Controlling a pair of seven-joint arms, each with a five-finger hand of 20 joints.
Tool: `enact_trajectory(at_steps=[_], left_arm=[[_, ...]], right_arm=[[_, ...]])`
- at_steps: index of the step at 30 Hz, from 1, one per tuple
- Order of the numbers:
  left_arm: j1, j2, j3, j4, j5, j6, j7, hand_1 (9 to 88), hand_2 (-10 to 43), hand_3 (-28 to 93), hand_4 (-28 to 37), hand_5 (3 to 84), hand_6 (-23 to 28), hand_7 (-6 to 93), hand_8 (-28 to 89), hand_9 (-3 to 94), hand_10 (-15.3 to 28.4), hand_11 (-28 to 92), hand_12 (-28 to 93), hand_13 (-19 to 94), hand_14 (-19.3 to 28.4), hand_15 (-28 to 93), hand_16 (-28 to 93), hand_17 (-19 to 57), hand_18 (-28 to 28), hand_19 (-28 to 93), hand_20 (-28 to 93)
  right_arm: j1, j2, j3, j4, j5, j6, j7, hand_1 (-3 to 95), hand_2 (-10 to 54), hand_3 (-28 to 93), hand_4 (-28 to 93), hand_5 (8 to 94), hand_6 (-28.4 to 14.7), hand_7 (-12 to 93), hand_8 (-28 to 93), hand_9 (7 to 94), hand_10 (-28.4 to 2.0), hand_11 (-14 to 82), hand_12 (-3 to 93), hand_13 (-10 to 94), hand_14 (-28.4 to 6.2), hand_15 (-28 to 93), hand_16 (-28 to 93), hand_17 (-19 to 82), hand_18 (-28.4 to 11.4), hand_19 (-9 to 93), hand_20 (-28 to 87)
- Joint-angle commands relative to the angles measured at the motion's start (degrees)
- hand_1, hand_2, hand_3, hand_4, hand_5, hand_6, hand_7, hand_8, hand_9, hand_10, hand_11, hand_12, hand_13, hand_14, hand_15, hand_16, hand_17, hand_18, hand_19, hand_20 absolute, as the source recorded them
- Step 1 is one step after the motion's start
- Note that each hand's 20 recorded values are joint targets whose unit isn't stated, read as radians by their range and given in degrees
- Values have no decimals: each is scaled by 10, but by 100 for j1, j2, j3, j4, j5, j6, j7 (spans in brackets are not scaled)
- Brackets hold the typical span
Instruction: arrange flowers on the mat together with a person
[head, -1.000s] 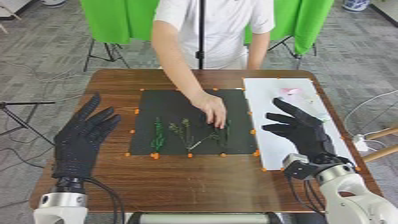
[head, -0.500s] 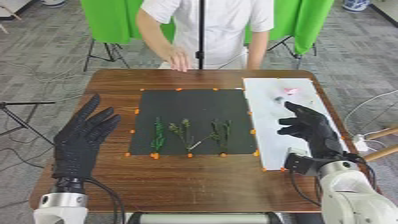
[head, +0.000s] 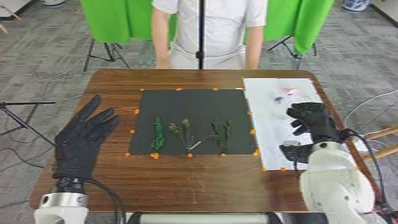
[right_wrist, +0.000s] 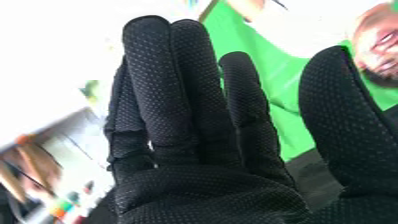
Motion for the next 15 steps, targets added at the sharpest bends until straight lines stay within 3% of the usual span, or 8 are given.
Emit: enact_trajectory(at_steps=[1, 9, 15], left_arm=[[19, 8, -4, -22, -36, 43, -59, 208, 96, 771, -283, 350, 78, 100, -96, 349, 206, 214, 87, 262, 274, 464, -101, -79, 234, 561, 21], [-5, -20, -38, -48, -25, 36, -96, 212, 96, 772, -283, 350, 78, 100, -96, 351, 209, 215, 87, 262, 275, 468, -101, -80, 234, 563, 23], [-32, -32, -24, -41, -30, 10, -138, 214, 96, 773, -283, 350, 78, 101, -96, 352, 208, 215, 88, 262, 276, 472, -101, -80, 234, 564, 23]], right_arm=[[214, 154, -256, 259, -1109, -729, 159, 316, -43, 818, -281, 543, -11, 128, -134, 705, -167, 268, 136, 664, -134, 578, 86, 213, -225, 810, 96], [691, 269, -709, 801, -2031, -1685, 348, 331, -56, 819, -282, 526, -2, 126, -133, 693, -161, 255, 134, 661, -129, 546, 86, 207, -226, 791, 68], [1049, 342, -1032, 1164, -1947, -1657, 479, 329, -61, 805, -283, 490, 8, 122, -131, 680, -160, 248, 134, 661, -126, 537, 90, 208, -226, 786, 56]])
